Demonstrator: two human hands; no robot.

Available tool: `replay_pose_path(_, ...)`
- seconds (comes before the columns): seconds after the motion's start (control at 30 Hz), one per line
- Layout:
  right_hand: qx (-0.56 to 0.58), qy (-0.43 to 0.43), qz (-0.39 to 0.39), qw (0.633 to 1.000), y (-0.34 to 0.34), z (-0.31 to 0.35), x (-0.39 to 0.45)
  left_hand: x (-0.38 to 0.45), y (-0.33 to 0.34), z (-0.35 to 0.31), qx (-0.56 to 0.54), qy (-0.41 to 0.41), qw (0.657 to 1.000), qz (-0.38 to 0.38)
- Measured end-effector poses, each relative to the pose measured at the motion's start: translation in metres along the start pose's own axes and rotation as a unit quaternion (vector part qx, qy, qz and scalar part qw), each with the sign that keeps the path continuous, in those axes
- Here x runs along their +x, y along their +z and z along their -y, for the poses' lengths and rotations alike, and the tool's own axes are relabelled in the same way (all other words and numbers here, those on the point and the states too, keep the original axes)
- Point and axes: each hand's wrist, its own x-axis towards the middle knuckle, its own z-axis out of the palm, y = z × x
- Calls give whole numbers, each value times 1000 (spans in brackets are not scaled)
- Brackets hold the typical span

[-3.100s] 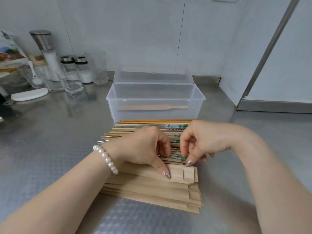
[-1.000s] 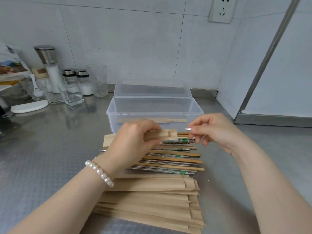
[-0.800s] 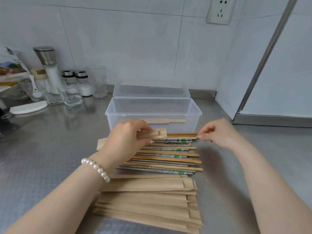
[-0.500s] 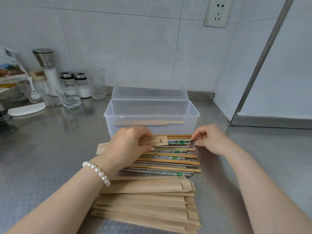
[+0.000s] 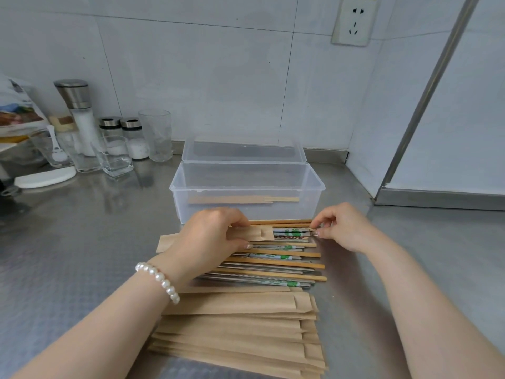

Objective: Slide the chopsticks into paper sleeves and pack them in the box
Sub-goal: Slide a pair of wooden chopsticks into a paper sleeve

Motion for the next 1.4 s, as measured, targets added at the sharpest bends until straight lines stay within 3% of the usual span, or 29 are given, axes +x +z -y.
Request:
replay_pose_path(0.47,28,-5,41,999,-3,-2,-3,-1,2,0,2,4,1000,6)
replay_pose_path(0.77,-12,-11,69,997,-6,1,-5,-1,0,-1,2,1,1000,17)
replay_pose_path(0.93,115,-25,29,993,-15,14,-12,-1,0,0,-4,-5,1000,15)
replay_pose_path(1.13,339,-6,-8,941,-21,21,-20,-1,0,1,-5,0,1000,19)
replay_pose_path(1.27,499,-3,-44,866,-24,24,-19,0,0,2,-12,-2,1000,18)
replay_pose_path(1.4,600,-9,-182,779,-29,21,-16,0,-1,2,-24,-15,1000,5)
